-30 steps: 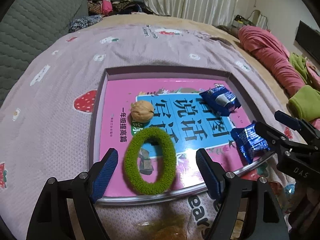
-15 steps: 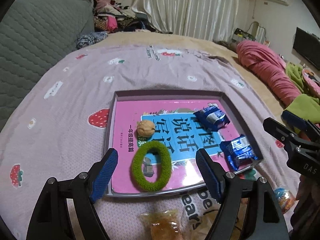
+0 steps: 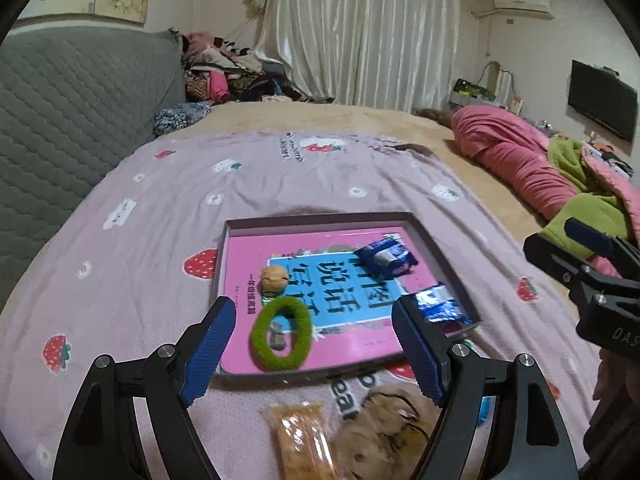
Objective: Organize objects
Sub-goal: 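Withdraw both open tools from the tray toward the remaining objects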
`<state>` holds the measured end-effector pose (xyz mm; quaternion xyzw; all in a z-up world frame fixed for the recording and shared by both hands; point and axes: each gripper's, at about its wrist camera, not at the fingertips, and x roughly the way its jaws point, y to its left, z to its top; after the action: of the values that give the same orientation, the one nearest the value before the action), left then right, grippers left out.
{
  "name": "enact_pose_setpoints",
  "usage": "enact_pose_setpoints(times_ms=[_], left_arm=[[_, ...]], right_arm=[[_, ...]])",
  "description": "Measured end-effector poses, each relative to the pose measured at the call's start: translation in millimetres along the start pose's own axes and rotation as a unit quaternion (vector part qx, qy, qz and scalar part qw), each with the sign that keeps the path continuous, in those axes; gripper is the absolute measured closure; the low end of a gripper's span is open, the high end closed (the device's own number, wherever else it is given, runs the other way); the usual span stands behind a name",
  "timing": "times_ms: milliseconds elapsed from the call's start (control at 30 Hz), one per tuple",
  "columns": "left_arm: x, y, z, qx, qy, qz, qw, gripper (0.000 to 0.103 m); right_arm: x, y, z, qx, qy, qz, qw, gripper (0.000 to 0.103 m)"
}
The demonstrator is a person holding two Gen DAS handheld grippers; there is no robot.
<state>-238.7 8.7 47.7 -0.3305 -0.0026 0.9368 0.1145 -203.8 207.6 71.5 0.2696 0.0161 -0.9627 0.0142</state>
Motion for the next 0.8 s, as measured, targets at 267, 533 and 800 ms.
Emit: enact_pose_setpoints(times_ms=[267,533,800], left_arm=[[-41.8,-9.0,-19.3,-0.038,0.005,-0.015,0.9992,0.022],[-96.3,-26.6,-17.4,-0.032,-0.014,-0.008,0.9993,0.022],[-131.9,-44.2,-20.2,-0.024,-0.019,-0.004,0.9995,0.022]], right_arm=[[-42.3,-7.5,-9.6,-0.009,0.012,-0.013,1.000,0.009],[-92.2,-14.4,-6.7,-0.021,0.006,-0.030,0.999,0.007],[-128.7,-21.0,-14.6,-0.032,0.007,-0.038,0.999,0.005]])
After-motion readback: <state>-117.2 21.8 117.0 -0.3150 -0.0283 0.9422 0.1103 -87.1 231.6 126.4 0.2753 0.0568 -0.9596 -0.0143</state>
